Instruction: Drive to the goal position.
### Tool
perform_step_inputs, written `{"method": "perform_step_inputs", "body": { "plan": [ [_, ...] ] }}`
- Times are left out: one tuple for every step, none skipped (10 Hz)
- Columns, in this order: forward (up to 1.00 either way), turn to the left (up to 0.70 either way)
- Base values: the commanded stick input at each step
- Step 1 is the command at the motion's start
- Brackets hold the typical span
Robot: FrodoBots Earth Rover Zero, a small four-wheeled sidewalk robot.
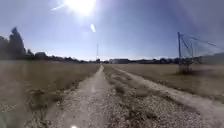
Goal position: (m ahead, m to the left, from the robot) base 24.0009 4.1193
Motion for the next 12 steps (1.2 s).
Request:
{"method": "perform_step_inputs", "body": {
  "plan": [
    [0.85, 0.0],
    [0.85, 0.0],
    [0.85, 0.0],
    [0.85, 0.0],
    [0.85, 0.0],
    [0.85, 0.0],
    [0.85, 0.0],
    [0.85, 0.0],
    [0.85, 0.0],
    [0.85, 0.0],
    [0.85, 0.0],
    [0.85, 0.0]
  ]
}}
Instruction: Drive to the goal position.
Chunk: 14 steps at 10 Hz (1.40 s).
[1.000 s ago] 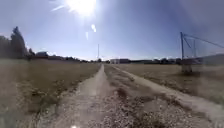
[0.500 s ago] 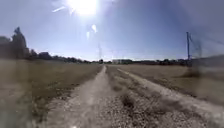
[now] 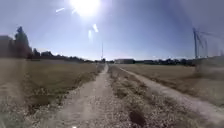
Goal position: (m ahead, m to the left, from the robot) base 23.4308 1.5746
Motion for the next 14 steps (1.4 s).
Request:
{"method": "perform_step_inputs", "body": {
  "plan": [
    [0.85, 0.0],
    [0.85, 0.0],
    [0.85, 0.0],
    [0.85, 0.0],
    [0.85, 0.0],
    [0.85, 0.0],
    [0.85, 0.0],
    [0.85, 0.0],
    [0.85, 0.0],
    [0.91, 0.0],
    [1.0, 0.0],
    [1.0, 0.0],
    [1.0, -0.09],
    [1.0, -0.27]
  ]
}}
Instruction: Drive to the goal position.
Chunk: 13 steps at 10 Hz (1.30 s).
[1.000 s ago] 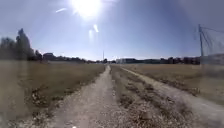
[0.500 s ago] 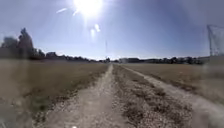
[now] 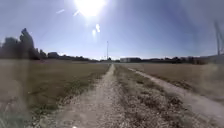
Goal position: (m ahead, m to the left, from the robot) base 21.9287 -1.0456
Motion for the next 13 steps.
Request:
{"method": "perform_step_inputs", "body": {
  "plan": [
    [1.0, -0.25],
    [1.0, -0.25],
    [1.0, -0.19],
    [1.0, -0.04],
    [1.0, 0.0],
    [1.0, -0.03],
    [1.0, -0.22],
    [1.0, 0.0],
    [1.0, 0.0],
    [1.0, 0.0],
    [1.0, 0.0],
    [1.0, 0.0],
    [1.0, 0.0]
  ]
}}
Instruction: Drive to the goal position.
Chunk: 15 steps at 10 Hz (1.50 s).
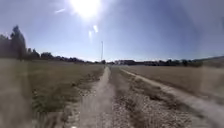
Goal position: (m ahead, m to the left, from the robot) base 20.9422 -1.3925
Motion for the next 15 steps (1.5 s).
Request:
{"method": "perform_step_inputs", "body": {
  "plan": [
    [1.0, 0.0],
    [1.0, 0.0],
    [1.0, 0.0],
    [1.0, -0.1],
    [1.0, -0.21],
    [1.0, 0.0],
    [1.0, 0.0],
    [1.0, 0.0],
    [1.0, 0.0],
    [1.0, 0.0],
    [1.0, 0.0],
    [1.0, 0.0],
    [1.0, -0.26],
    [1.0, -0.13],
    [1.0, -0.07]
  ]
}}
